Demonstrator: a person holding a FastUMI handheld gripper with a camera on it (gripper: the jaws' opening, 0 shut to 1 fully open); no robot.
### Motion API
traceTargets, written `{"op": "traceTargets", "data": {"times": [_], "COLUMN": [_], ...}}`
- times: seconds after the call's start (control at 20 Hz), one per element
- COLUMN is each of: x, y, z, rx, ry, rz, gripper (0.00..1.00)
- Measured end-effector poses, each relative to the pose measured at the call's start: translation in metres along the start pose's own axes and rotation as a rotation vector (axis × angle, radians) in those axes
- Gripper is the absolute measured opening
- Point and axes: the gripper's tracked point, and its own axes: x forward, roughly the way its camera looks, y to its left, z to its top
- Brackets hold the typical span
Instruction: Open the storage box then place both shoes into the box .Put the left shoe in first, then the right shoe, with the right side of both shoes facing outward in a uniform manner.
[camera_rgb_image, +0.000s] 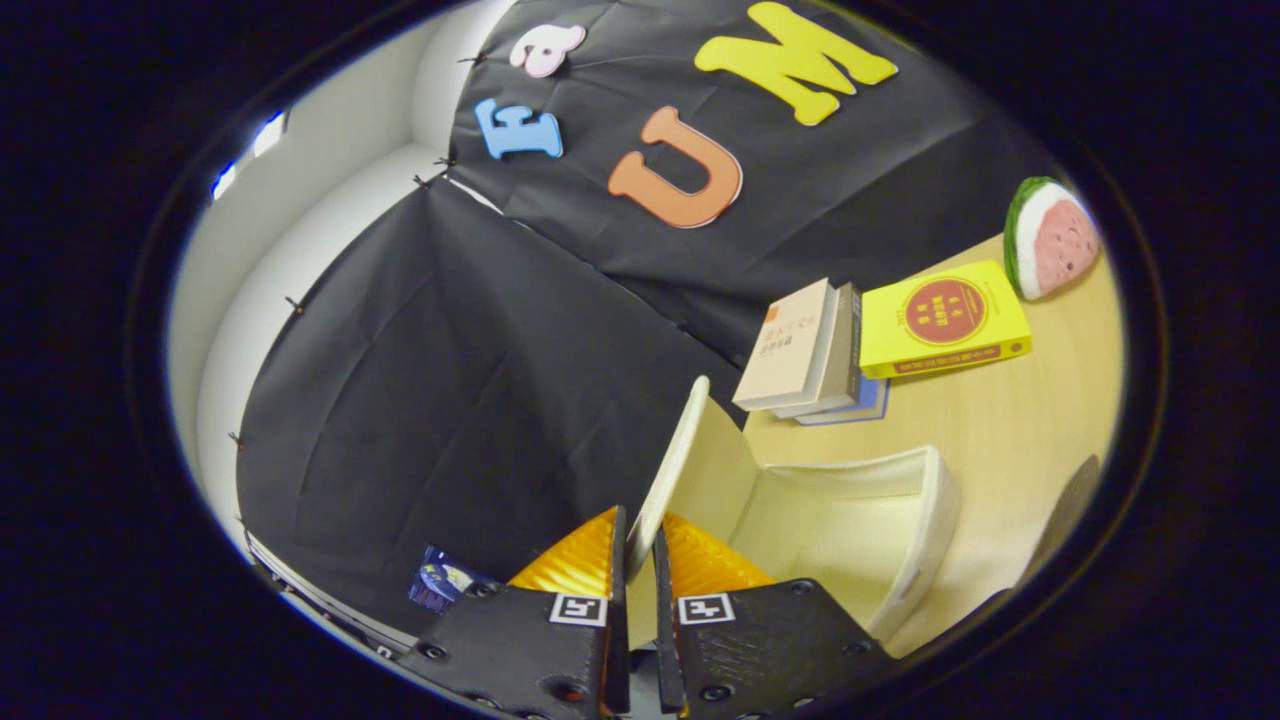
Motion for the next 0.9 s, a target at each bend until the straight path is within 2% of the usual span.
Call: {"op": "traceTargets", "data": {"times": [0.3, 0.35, 0.5, 0.7, 0.9], "x": [0.071, 0.08, 0.12, 0.146, 0.154], "y": [0.045, 0.049, 0.06, 0.07, 0.078], "z": [-0.006, -0.008, -0.015, -0.021, -0.02], "rx": [0.028, 0.033, 0.049, 0.078, 0.074], "ry": [0.032, 0.039, 0.051, 0.062, 0.039], "rz": [0.017, 0.02, 0.023, 0.032, 0.033], "gripper": [0.11, 0.14, 0.16, 0.2, 0.54]}}
